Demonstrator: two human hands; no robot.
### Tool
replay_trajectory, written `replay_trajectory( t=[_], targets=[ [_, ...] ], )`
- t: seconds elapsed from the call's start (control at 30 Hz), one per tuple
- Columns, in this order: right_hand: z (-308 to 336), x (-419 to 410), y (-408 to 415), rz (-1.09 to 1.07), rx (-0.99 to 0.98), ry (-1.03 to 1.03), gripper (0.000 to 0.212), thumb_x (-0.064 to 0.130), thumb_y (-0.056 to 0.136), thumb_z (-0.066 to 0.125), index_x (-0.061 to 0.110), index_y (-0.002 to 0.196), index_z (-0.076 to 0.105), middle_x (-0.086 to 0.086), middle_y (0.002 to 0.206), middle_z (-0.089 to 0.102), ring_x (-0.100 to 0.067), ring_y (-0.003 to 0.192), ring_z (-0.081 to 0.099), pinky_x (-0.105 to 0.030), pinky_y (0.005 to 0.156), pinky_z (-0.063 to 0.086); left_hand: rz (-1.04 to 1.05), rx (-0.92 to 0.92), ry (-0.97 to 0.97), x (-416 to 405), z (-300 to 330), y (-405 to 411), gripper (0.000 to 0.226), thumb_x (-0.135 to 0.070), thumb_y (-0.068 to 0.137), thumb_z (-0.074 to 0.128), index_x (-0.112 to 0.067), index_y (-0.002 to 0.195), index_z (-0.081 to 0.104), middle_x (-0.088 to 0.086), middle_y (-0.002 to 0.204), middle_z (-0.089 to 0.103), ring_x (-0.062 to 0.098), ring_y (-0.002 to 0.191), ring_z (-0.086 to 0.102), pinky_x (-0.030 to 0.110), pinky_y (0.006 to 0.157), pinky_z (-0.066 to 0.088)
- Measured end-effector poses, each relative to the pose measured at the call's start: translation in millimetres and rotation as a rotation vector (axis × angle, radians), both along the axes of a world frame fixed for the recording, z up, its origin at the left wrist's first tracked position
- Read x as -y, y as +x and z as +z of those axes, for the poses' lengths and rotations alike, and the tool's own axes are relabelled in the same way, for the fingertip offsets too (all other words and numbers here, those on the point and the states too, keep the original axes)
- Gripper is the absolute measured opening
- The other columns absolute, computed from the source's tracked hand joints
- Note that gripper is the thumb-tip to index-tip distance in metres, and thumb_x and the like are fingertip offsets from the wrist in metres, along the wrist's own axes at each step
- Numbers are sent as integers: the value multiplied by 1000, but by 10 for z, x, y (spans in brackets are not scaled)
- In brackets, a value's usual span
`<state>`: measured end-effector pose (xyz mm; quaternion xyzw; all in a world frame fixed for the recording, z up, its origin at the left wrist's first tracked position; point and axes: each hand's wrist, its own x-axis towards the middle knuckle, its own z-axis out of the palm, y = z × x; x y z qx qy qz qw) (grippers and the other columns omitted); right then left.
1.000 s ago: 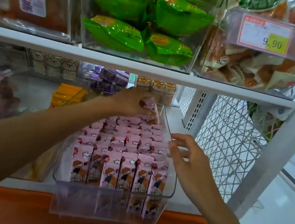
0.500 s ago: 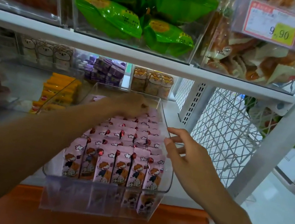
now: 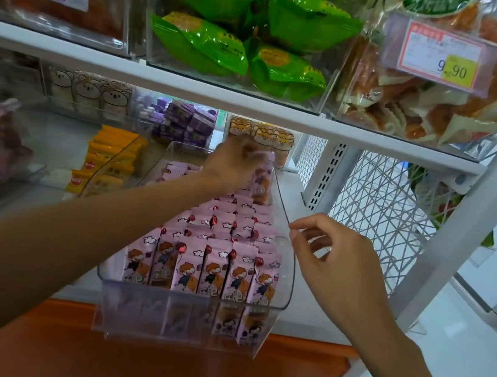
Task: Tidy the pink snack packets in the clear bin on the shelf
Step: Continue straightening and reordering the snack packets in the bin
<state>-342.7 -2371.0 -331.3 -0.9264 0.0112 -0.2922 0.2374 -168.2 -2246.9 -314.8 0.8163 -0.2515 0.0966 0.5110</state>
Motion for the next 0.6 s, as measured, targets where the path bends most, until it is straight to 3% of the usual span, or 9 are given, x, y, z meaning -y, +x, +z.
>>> replay_trajectory(
  t=[0.07,0.13,0.2,0.33,0.43,0.53,0.6],
  targets=[
    [49,-52,23,4,61,29,13,24,89,61,26,99,67,13,86,66,0,78,60,-22,64,51,17,-164,-312,-105,45,-229,14,-21,96,54,-11,102,60,-3,96,65,9,85,63,17,73,54],
    [116,-142,46,18,146,83,16,21,89,61,22,104,66,8,96,66,-1,82,57,-22,68,49,65,-225,-503,-257,83,-482,15,-26,96,53,-14,105,58,-1,96,65,9,86,64,18,73,53],
    [166,-270,58,61,194,131,24,27,90,59,21,113,62,6,107,61,0,89,54,-24,79,49,110,-172,-552,-432,103,-726,20,-31,95,53,-17,107,57,-2,100,66,10,91,65,21,79,52],
    [169,-580,60,233,-13,207,65,60,85,40,31,143,34,6,146,37,-2,128,34,-29,106,30,7,-64,-572,-697,95,-1111,15,-33,93,56,-21,100,62,-7,92,70,7,88,68,20,76,55],
    [156,-722,92,340,-84,285,60,56,87,39,29,141,39,8,136,51,-2,120,48,-26,102,40,-93,-145,-611,-811,42,-1195,15,-31,88,60,-23,100,65,-9,94,72,4,92,68,13,73,53],
    [161,-753,147,393,-110,549,24,40,94,45,36,117,50,20,108,59,17,89,57,-5,73,46,-151,-172,-596,-902,-15,-1166,25,-31,85,61,-29,110,63,-12,107,69,1,99,66,14,75,53],
    [147,-727,202,385,-146,727,14,33,96,47,46,103,48,25,101,56,19,86,57,-4,73,47,-162,-142,-487,-928,-73,-1162,35,-36,82,63,-35,116,57,-18,114,64,-5,102,62,11,73,52]
  ],
)
